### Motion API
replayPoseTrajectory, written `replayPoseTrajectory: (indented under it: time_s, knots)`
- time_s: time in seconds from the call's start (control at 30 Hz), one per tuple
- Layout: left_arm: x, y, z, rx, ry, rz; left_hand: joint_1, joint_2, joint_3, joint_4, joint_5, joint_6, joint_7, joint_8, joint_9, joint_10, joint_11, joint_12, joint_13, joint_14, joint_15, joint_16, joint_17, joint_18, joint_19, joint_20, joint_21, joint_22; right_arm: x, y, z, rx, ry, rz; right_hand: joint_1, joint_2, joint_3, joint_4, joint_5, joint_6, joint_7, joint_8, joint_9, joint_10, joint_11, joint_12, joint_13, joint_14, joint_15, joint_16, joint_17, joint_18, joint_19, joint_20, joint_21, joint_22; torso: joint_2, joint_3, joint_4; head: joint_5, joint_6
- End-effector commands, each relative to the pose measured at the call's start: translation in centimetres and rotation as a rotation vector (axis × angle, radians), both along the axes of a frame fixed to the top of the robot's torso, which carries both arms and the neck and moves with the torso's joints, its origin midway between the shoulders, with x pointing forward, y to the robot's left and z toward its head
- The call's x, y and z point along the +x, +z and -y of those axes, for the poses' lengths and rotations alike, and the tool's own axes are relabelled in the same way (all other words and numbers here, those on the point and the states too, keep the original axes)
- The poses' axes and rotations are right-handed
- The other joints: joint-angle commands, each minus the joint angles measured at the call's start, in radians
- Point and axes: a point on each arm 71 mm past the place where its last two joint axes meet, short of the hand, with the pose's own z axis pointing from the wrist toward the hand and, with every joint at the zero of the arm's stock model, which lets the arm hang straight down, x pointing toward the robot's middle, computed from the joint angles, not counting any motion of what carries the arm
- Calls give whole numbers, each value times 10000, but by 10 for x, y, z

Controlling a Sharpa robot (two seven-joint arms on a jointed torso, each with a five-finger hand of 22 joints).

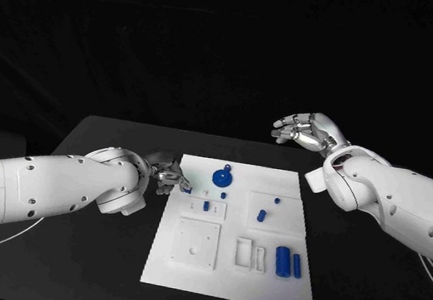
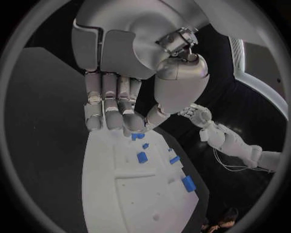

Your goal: Assemble the parts on the task board

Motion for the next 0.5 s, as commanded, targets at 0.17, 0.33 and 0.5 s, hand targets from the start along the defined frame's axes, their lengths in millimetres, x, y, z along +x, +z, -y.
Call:
replayPoseTrajectory:
  time_s: [0.17, 0.33, 0.5]
  knots:
    - [-5, -6, 5, 148, -130, 243, 35, -12, -12, 58, 90, 683, -527, -20, 172, 26, -30, -59, 23, 164, -120, -48, 6, -2, 76, -1172, -29, 12, 0, 0, -1, 37, 95, -37, -38, -10, -70, -7, 50, -81, 50, 44, -11, 70, 18, -50, -7, -53, 44, -53, -10, 133, -66, -14, -71, 18, 3, 13, -13, 2, -37]
    - [-6, -12, 9, 205, -187, 247, 23, -40, -8, 72, 177, 717, -533, -32, 191, 14, -35, -81, 26, 148, -115, -67, 2, -6, 73, -1173, -40, 18, 0, 0, 0, 28, 67, -50, -38, -11, -72, -7, 53, -84, 50, 43, -14, 69, 19, -56, -7, -55, 44, -54, -11, 133, -69, -14, -73, 19, 1, 0, -1, -7, -67]
    - [-6, -15, 13, 228, -221, 196, 1, -61, -10, 94, 273, 744, -535, -42, 206, 13, -36, -96, 30, 143, -112, -78, 1, -12, 72, -1173, -49, 22, 0, 0, -1, 38, 99, -68, -38, -8, -73, -6, 56, -87, 51, 42, -15, 69, 19, -60, -8, -56, 45, -56, -12, 134, -70, -13, -74, 21, 4, 0, -29, 7, -77]
